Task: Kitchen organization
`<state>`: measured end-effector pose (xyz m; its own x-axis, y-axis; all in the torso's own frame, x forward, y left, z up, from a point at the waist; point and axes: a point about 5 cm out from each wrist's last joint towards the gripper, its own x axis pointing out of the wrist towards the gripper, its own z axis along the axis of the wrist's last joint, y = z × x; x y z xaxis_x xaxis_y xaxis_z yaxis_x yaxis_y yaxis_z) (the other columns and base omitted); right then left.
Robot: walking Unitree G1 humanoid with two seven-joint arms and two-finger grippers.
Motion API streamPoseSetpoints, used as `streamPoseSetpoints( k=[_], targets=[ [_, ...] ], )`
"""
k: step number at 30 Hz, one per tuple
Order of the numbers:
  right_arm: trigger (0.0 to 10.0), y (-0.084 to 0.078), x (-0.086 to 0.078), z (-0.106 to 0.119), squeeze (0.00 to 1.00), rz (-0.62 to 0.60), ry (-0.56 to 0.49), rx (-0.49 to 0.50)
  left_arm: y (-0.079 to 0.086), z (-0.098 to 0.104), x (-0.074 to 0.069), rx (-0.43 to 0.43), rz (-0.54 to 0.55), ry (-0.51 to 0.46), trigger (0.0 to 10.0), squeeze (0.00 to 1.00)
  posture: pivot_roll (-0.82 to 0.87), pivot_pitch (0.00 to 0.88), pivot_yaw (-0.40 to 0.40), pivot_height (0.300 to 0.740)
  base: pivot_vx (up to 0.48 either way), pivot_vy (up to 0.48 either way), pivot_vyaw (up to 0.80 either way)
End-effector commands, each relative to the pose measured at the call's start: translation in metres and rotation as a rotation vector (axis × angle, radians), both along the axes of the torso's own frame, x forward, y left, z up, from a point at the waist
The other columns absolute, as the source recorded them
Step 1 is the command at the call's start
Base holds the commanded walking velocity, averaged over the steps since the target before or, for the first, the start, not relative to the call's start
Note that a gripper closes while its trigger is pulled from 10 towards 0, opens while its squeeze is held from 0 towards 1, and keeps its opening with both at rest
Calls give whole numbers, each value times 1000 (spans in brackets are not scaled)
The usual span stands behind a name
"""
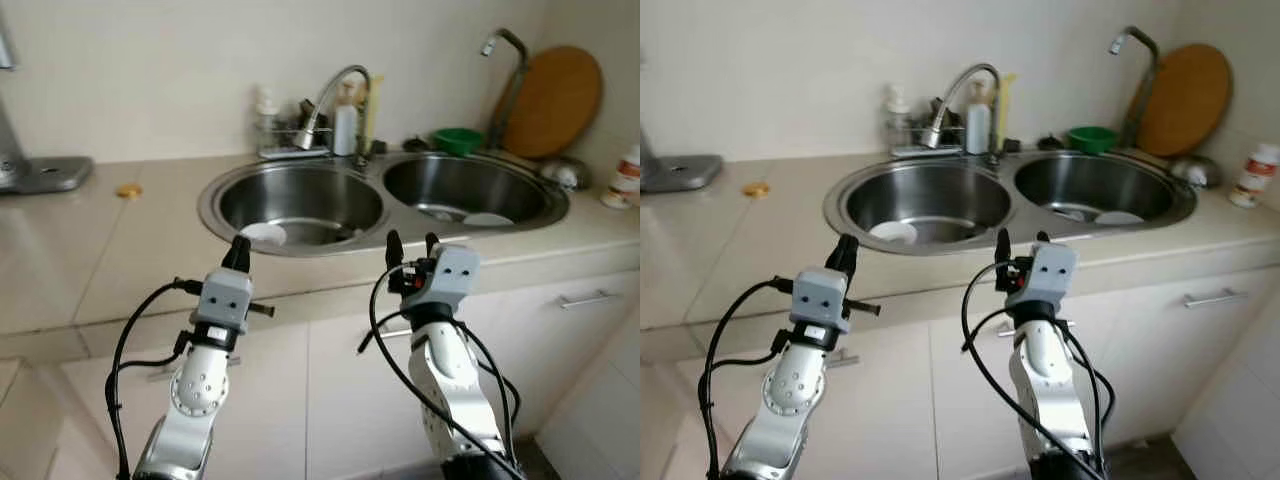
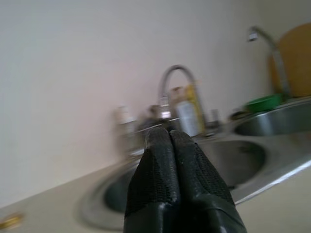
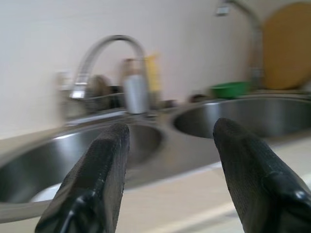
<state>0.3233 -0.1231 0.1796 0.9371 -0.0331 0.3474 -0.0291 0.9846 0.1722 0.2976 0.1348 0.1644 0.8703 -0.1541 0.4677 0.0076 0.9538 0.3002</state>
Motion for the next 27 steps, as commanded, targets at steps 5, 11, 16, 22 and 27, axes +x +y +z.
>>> streamPoseSetpoints(
  k=[5,11,16,22,27],
  targets=[
    [10000,-6,-1,3,0,-25,-10,3,-6,1,1,7,-20,-5,10000,0,39,0,-3,740,0,0,-788],
    [10000,-7,-1,2,0,-31,-10,-2,-7,0,1,15,-22,0,10000,0,37,0,-3,740,0,0,-788],
    [10000,-10,-3,-2,0,-38,4,-18,-9,-3,1,24,-27,14,10000,0,35,0,-5,740,0,0,-788],
    [10000,-17,-5,-12,0,-68,46,-60,-9,-8,1,46,-29,41,10000,0,33,0,-5,740,0,0,-788],
    [10000,-19,-6,-14,0,-79,56,-65,-11,-11,0,57,-31,52,10000,0,31,0,-4,740,0,0,-786]
  ],
)
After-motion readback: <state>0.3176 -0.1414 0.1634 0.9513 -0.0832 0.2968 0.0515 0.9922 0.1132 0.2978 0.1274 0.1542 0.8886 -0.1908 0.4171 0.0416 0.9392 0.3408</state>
